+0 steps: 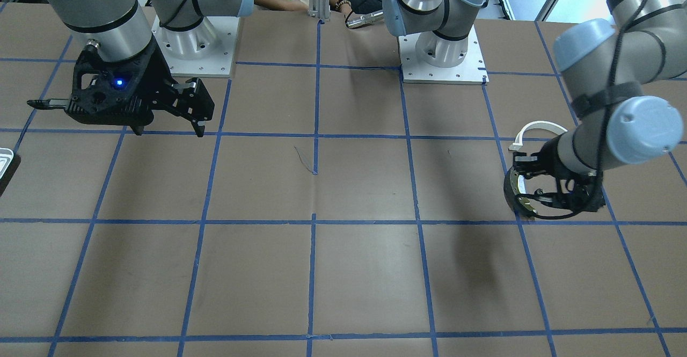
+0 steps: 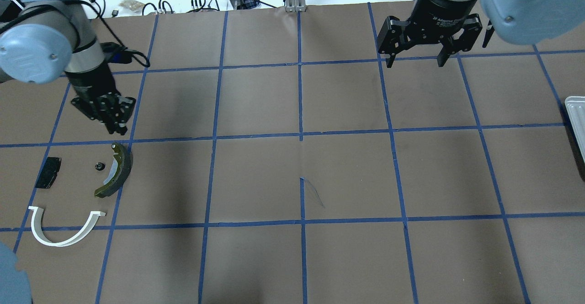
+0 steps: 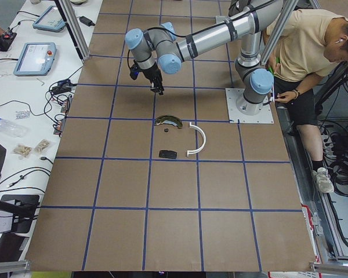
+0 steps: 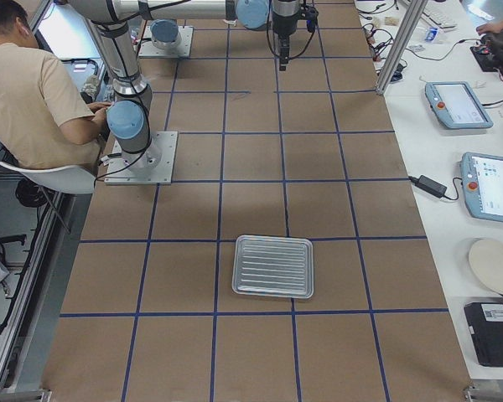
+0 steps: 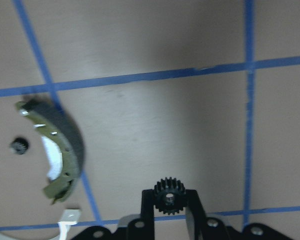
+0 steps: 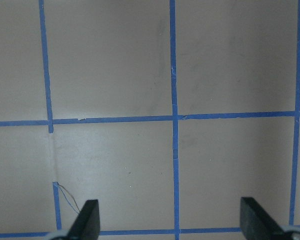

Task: Place bearing gear from tray to pile

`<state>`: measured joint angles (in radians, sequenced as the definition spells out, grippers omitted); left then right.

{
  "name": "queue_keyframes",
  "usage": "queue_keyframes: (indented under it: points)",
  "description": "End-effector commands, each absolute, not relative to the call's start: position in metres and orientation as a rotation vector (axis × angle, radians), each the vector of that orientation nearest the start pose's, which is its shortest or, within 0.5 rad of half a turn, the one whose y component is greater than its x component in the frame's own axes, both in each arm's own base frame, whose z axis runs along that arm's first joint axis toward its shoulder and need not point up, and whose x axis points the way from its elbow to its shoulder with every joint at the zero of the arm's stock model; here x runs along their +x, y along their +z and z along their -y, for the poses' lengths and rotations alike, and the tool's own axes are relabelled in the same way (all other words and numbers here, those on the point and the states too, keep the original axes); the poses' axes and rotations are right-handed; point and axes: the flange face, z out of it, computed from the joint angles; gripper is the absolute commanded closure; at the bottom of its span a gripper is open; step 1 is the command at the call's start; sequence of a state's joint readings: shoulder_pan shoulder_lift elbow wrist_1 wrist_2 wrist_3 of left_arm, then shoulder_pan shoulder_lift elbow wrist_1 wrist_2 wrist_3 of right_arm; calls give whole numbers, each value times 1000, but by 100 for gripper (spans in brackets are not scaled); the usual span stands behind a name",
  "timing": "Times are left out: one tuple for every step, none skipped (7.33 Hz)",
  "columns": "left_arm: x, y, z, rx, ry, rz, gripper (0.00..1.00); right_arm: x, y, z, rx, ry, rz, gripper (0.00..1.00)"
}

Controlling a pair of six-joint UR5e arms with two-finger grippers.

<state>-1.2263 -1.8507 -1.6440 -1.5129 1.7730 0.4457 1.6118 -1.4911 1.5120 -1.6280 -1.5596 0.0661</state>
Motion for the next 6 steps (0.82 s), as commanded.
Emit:
queue_keyframes:
  points:
    - [176,290,551,243,535,-3030,100,157,482,521,38,-47,-3124,0]
    - [187,269,551,264,560,-3041,100,157,482,521,38,-47,-3124,0]
    - [199,243,540,233,572,-3054,100,157,482,521,40,-47,-3124,0]
    - [206,224,528,215,560,-3060,100,157,482,521,40,-47,-3124,0]
    - [211,217,522,205,539,-3067,100,157,481,521,40,-46,-3121,0]
    - [210,209,520,205,557,-3076,100,157,481,521,40,-44,-3123,0]
